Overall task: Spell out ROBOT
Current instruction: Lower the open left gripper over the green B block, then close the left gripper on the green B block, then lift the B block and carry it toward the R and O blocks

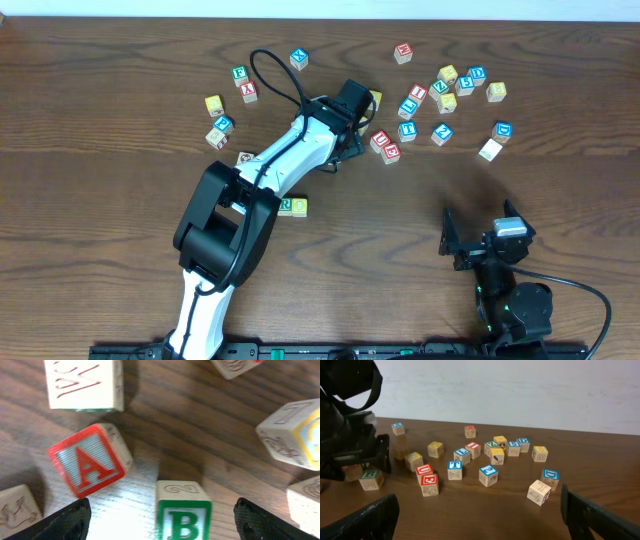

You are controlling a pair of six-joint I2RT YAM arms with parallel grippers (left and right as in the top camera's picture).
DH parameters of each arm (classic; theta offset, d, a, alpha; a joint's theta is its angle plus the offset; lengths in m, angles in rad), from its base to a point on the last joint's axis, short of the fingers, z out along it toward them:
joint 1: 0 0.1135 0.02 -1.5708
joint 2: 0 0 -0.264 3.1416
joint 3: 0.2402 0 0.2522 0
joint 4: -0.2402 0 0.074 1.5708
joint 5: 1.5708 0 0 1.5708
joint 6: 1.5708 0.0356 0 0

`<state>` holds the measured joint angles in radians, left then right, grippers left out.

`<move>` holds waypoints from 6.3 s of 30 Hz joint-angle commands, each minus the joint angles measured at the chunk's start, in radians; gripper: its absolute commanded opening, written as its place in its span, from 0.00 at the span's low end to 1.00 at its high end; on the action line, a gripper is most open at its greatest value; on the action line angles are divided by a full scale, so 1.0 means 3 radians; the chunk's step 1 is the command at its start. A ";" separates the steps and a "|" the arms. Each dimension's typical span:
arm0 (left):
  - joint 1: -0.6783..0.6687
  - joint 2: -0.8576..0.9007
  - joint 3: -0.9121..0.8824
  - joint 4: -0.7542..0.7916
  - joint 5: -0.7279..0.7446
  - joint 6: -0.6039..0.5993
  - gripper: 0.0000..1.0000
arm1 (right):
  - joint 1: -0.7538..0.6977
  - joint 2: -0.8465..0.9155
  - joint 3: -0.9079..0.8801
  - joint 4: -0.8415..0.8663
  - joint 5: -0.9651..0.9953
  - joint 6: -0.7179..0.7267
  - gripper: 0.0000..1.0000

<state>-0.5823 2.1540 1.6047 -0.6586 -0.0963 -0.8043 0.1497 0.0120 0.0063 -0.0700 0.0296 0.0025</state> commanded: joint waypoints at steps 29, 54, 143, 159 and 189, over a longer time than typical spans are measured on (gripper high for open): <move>0.0011 0.0055 -0.0100 0.0080 0.0109 0.0172 0.62 | -0.0020 -0.0018 -0.0003 -0.0014 -0.0009 -0.0037 0.99; -0.0014 0.0055 -0.0158 0.0159 0.0111 0.0170 0.58 | -0.0020 -0.0018 -0.0003 -0.0014 -0.0009 -0.0037 0.99; -0.0058 0.0051 -0.0209 0.0230 0.0061 0.0175 0.29 | -0.0020 -0.0018 -0.0003 -0.0014 -0.0009 -0.0037 0.99; -0.0058 -0.1081 -0.0184 -0.0408 0.0061 0.0944 0.29 | -0.0020 -0.0018 -0.0003 -0.0013 -0.0010 -0.0037 0.99; -0.0809 -0.1420 -0.1787 0.0191 -0.0055 0.0542 0.07 | -0.0020 -0.0018 -0.0003 -0.0014 -0.0009 -0.0037 0.99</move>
<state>-0.8089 1.7271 1.1202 -0.6659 -0.0959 -0.6254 0.1497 0.0120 0.0063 -0.0700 0.0296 0.0025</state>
